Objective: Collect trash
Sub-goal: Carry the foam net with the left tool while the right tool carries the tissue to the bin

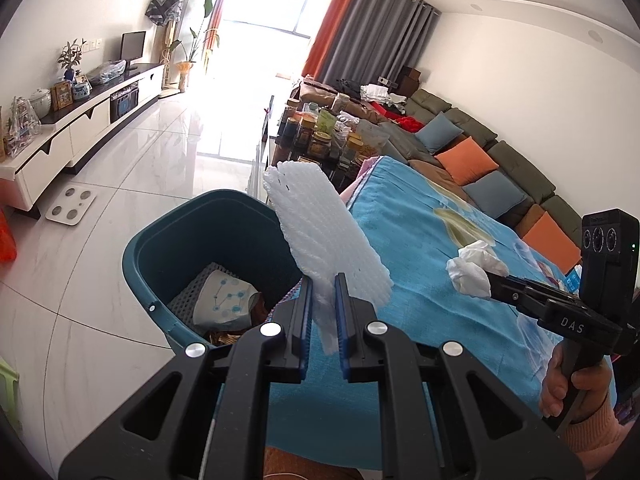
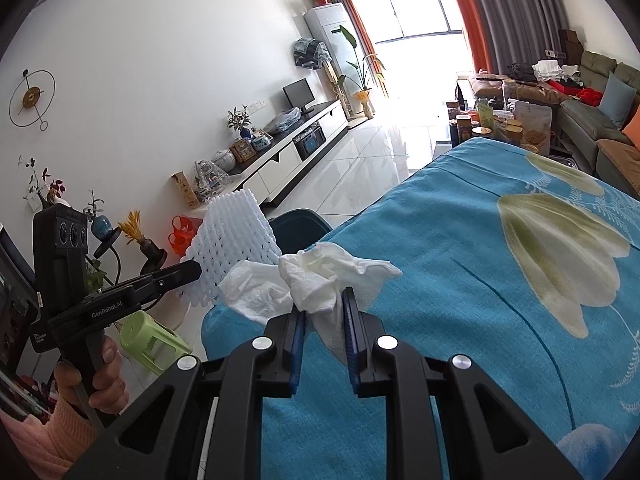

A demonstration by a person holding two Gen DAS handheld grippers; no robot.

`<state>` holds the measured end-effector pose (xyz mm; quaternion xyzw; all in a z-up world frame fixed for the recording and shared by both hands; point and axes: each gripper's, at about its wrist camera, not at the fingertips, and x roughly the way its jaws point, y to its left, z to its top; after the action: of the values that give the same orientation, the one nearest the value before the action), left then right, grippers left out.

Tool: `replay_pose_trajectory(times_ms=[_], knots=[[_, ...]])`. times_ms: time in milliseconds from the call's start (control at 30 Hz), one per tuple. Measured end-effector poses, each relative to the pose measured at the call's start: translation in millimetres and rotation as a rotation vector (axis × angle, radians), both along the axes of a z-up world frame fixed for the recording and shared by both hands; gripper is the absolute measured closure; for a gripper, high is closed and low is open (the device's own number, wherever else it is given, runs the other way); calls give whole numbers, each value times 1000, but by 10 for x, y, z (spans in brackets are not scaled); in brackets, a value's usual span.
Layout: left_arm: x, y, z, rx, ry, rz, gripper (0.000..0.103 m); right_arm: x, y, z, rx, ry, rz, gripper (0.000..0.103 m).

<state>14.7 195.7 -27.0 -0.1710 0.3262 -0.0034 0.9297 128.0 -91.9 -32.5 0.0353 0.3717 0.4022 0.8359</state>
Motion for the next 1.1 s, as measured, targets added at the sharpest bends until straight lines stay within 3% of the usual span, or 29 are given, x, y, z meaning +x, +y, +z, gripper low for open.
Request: replay_pose_trajectory(times_ms=[1100], knots=[[-63,155,59,11,-2,70,92,45,302,40,-23,-31,63,86]])
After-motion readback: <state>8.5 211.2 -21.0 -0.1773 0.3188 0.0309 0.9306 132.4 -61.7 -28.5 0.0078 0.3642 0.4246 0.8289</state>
